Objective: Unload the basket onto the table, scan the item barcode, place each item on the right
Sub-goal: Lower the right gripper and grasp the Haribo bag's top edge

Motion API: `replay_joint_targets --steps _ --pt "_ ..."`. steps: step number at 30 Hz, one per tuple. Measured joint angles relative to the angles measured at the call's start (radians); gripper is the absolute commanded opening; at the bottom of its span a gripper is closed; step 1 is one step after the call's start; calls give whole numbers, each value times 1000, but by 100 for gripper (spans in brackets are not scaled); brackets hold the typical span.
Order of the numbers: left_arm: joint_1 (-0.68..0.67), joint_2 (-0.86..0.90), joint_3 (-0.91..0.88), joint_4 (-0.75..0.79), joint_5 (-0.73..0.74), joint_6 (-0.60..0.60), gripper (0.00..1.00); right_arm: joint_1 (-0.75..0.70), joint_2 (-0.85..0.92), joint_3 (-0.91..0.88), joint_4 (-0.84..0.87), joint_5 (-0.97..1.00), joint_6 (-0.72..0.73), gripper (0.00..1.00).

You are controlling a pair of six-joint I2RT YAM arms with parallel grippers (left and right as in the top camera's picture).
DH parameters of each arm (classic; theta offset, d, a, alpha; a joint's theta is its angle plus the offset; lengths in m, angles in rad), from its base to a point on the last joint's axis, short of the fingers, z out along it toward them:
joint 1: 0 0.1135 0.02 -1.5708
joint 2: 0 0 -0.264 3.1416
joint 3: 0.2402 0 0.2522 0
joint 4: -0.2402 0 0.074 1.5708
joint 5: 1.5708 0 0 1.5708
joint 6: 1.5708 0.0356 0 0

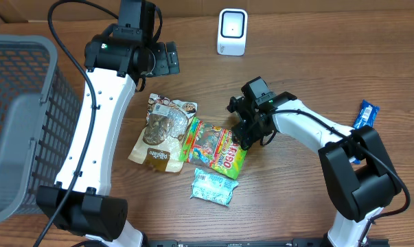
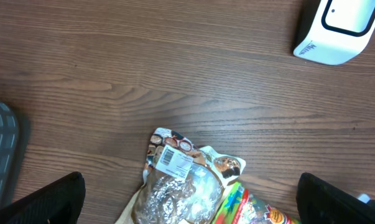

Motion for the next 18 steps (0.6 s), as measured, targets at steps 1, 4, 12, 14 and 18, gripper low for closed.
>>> replay_joint_targets --steps 1,4,12,14,18 --pt "0 0 0 0 0 0 100 0 0 -2 -6 -2 1 10" --pt "0 0 0 0 0 0 100 0 1 -3 -39 0 19 4" --pt "0 0 0 0 0 0 100 -8 5 130 -230 -2 133 4" --pt "0 0 0 0 0 0 100 -21 5 196 -268 -3 162 4" --pt "0 0 0 0 0 0 100 -55 5 314 -357 -2 193 4"
